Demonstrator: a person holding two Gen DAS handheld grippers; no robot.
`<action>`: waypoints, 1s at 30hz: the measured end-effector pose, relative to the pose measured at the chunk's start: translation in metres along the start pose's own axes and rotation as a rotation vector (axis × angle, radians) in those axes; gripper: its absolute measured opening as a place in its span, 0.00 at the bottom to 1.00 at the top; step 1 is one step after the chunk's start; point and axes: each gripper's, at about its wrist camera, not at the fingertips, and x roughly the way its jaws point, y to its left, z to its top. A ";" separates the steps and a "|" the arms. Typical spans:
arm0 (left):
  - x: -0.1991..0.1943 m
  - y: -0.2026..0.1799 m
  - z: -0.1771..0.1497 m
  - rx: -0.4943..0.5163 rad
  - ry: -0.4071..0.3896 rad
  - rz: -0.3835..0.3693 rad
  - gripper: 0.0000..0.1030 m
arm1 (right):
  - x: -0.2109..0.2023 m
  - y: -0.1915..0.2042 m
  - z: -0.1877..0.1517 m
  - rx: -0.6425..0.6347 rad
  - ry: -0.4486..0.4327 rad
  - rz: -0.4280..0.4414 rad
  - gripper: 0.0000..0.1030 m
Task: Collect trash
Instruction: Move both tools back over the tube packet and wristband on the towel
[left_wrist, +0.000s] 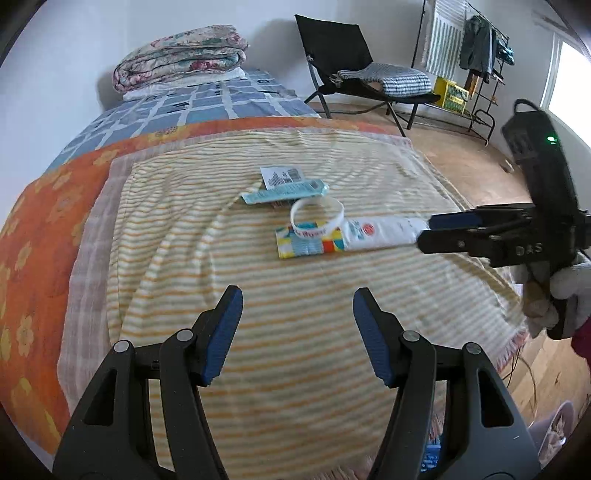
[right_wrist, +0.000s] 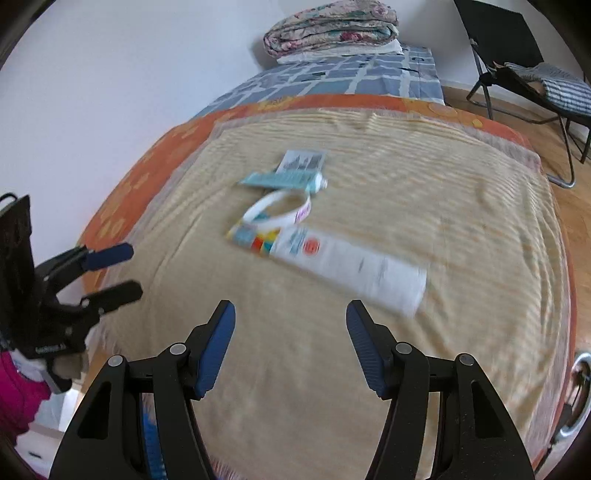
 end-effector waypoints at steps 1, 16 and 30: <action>0.001 0.003 0.002 -0.008 -0.001 -0.002 0.62 | 0.005 -0.001 0.004 0.002 0.003 0.011 0.60; 0.004 0.035 0.004 -0.035 0.008 0.031 0.62 | 0.062 -0.020 0.036 0.070 0.120 0.149 0.60; 0.013 0.040 0.025 -0.089 0.011 -0.004 0.53 | 0.061 0.046 0.006 -0.200 0.181 -0.062 0.60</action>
